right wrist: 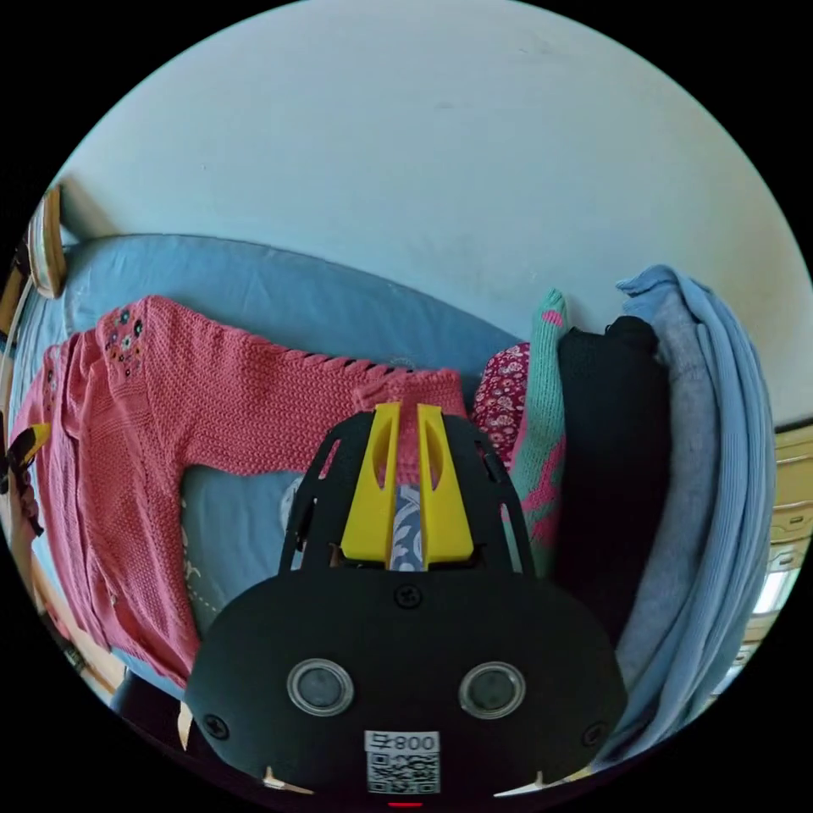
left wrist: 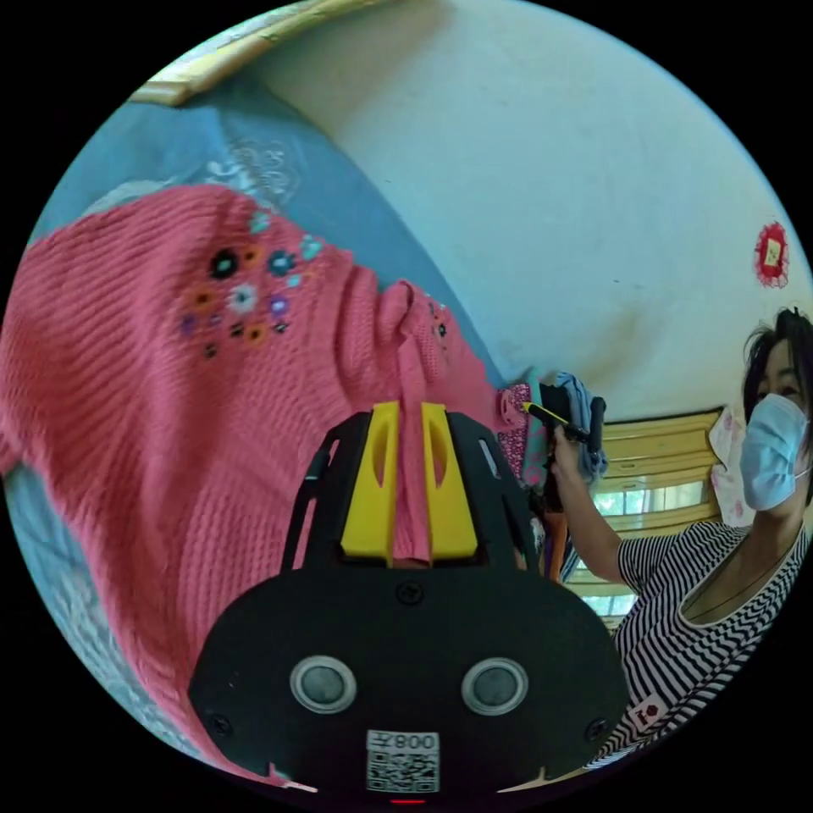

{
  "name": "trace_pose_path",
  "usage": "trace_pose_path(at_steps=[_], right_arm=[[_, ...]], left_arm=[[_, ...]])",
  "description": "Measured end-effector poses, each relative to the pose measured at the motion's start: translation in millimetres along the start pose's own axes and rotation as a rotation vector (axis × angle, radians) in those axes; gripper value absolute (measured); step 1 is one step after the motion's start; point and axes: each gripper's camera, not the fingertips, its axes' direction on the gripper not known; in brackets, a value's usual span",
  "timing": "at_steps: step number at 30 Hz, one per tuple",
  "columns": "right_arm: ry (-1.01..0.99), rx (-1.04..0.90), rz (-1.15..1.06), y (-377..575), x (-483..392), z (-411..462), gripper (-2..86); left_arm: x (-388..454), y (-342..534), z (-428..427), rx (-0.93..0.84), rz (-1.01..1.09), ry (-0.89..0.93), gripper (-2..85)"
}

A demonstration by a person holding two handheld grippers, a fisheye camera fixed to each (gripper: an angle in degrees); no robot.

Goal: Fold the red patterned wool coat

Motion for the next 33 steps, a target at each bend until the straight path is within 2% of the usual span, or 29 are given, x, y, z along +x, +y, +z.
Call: trace_pose_path(at_steps=[3,6,8,13,16,20,24,33], right_arm=[[-0.104,0.006,0.053,4.1,-6.4,-13.4,4.9],[-0.315,0.049,0.090,6.8,-22.1,-33.1,5.3],[-0.540,0.064,0.016,2.3,-60.8,-48.5,5.5],[-0.880,-0.025,-0.281,-22.3,-186.3,-73.8,7.2],[-0.919,-0.116,-0.440,-39.4,-257.2,-79.2,7.8],[-0.817,-0.194,-0.508,-53.6,-308.3,-80.5,8.0],[-0.820,-0.261,-0.471,-62.4,-321.1,-80.3,7.8],[-0.835,-0.261,-0.498,-83.6,-339.9,-128.3,1.9]], left_arm=[[-19.2,31.8,-24.4,0.031,-0.058,-0.060,6.2],[-24.0,60.6,-31.2,-0.017,-0.047,-0.097,6.9],[-21.9,82.9,-28.5,-0.077,-0.024,-0.132,7.3],[-20.6,151.5,-21.1,-0.227,-0.008,-0.232,7.9],[-25.8,191.1,-28.3,-0.265,-0.025,-0.308,8.2],[-39.6,234.0,-38.9,-0.309,-0.042,-0.399,8.2],[-57.9,259.2,-39.4,-0.338,-0.028,-0.468,4.8],[-86.7,288.1,-65.2,-0.324,-0.038,-0.417,0.6]])
